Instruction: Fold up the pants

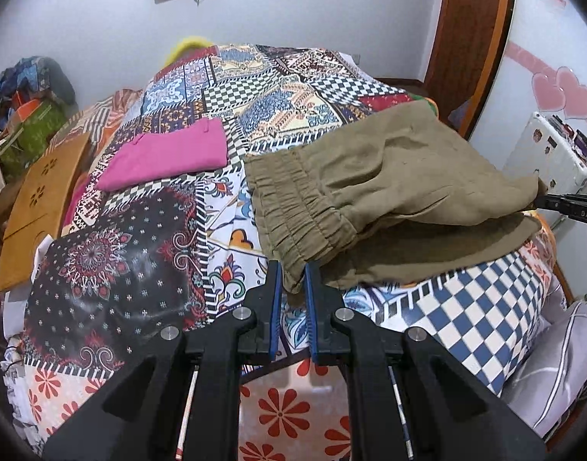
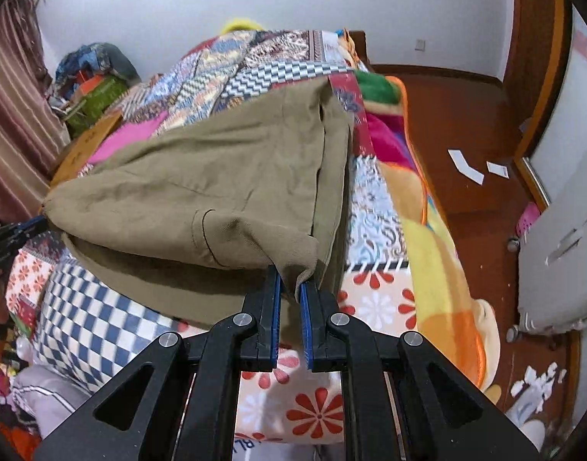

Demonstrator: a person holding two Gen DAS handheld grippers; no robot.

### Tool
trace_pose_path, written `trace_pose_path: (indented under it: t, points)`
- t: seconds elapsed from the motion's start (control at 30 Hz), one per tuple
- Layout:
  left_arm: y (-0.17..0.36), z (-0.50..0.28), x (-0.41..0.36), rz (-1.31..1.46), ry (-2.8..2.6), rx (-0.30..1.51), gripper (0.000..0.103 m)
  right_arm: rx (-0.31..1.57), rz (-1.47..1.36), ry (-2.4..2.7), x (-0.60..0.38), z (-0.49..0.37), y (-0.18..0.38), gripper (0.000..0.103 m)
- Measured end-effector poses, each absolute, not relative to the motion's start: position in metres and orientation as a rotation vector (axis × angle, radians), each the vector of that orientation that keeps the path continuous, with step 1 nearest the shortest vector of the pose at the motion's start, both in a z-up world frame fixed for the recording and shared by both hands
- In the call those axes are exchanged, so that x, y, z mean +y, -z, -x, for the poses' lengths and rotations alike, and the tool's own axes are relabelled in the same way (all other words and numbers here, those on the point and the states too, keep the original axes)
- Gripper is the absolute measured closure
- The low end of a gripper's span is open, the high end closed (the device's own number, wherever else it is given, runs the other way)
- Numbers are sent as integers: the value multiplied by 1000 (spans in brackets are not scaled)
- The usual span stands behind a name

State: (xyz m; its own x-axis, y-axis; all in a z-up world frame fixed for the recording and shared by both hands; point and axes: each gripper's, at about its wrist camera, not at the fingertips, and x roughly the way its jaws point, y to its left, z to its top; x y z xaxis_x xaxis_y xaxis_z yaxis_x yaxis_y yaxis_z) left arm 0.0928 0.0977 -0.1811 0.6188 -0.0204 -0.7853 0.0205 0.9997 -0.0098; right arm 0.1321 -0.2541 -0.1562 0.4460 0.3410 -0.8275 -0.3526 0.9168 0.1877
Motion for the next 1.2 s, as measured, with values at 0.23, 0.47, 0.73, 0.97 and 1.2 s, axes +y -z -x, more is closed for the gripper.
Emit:
trace_pose_path:
  t: [0.23, 0.47, 0.73, 0.97, 1.2]
  points:
    - [197, -93, 104, -5, -13, 955, 92, 1060, 39, -402, -258, -125, 171, 94]
    - [193, -84, 129, 63, -70, 952, 92, 1121, 98, -323, -271, -122, 174, 90]
    - [148, -101, 124, 112, -41, 866, 92, 1027, 74, -304, -277, -127, 127, 88]
    - [159, -123, 77, 106, 77, 899, 81, 1053, 72, -441, -227, -133, 145, 78]
    - [198, -123, 62, 81, 102, 971, 76, 1163, 71, -433, -236, -129, 195, 79]
